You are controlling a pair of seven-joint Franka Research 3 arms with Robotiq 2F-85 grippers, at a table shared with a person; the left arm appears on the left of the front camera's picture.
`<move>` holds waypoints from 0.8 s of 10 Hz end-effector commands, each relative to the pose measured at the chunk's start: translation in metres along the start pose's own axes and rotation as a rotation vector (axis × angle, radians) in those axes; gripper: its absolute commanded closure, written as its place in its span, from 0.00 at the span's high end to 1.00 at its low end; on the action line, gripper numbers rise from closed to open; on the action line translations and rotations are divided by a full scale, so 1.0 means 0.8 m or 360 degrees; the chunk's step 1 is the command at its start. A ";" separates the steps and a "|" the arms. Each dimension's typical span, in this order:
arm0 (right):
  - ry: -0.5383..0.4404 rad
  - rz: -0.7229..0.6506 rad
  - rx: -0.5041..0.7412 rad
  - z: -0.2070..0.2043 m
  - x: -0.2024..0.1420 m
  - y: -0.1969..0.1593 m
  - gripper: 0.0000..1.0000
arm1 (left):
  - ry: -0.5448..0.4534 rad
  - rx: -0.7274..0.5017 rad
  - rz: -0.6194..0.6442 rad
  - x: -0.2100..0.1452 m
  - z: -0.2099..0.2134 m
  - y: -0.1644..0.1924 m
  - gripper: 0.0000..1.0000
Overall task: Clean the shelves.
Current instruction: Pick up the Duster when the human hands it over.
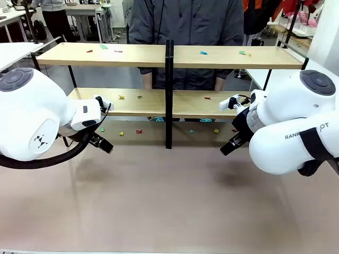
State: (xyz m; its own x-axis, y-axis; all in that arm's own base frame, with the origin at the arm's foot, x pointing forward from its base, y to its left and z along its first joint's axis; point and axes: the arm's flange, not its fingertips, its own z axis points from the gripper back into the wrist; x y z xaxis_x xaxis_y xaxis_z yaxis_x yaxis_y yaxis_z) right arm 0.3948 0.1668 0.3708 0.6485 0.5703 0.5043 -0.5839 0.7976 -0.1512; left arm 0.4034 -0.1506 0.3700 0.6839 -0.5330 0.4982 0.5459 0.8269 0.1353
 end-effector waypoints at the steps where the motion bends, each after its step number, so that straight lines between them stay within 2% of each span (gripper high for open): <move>1: 0.0000 0.0000 0.0000 0.000 0.000 0.000 1.00 | -0.0001 0.0000 0.0000 0.000 0.000 0.000 1.00; 8: 0.0000 0.0000 0.0000 0.000 0.000 0.000 1.00 | -0.0001 0.0000 0.0000 0.000 0.000 0.000 1.00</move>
State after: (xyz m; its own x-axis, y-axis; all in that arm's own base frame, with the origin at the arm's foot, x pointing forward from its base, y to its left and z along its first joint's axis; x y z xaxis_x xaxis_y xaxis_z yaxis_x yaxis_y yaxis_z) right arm 0.3948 0.1669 0.3708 0.6482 0.5707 0.5041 -0.5841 0.7974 -0.1517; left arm 0.4035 -0.1503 0.3700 0.6846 -0.5320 0.4983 0.5450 0.8275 0.1349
